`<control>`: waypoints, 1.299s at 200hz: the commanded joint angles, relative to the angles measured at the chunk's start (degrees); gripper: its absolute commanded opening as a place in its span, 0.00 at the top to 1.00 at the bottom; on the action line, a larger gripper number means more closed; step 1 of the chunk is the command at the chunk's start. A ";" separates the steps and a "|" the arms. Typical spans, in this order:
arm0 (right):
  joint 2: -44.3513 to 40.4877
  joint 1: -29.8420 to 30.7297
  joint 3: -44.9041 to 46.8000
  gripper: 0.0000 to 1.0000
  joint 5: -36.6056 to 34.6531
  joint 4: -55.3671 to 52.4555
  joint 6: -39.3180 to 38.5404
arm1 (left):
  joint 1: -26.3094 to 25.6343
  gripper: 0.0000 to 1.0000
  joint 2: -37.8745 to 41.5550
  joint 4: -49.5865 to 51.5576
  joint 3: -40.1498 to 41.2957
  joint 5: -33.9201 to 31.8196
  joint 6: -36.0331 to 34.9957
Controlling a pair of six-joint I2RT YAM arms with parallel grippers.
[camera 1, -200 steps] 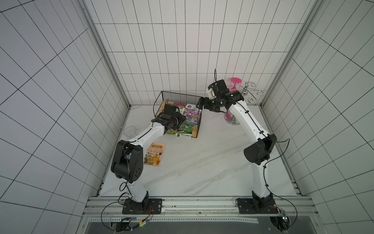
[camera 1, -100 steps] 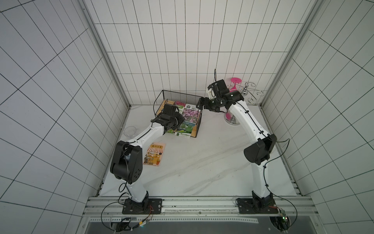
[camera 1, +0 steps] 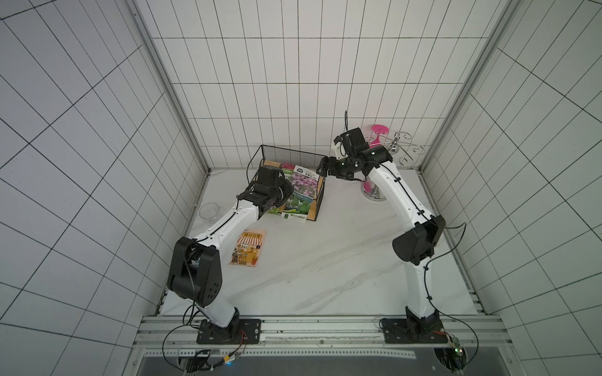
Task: Take the seed bag off the shelf
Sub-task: Pick up the seed packet from the shelf, then place the seed packet at the center of the board.
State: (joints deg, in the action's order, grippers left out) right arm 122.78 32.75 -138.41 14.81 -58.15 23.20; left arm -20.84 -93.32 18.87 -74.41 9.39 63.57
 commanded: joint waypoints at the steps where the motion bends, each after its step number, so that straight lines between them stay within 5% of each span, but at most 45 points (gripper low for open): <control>1: -1.99 0.61 1.63 0.14 0.32 -0.39 -0.25 | -0.06 0.91 1.85 -0.82 1.44 -0.84 -0.55; 58: -2.02 1.57 1.83 0.27 0.80 -0.33 -0.09 | -0.06 1.00 8.56 1.47 6.71 -0.25 -1.64; 187: -5.33 2.68 5.69 0.27 -1.10 -0.42 -0.46 | -0.60 1.00 34.79 7.49 27.39 1.34 -1.63; 260: -6.46 2.98 7.53 0.28 -1.02 -0.29 -0.39 | -1.77 1.00 39.49 5.58 35.02 2.38 0.56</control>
State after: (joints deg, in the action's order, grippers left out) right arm 118.26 35.27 -132.81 14.24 -58.11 23.14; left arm -22.06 -53.63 26.85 -41.87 11.00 63.00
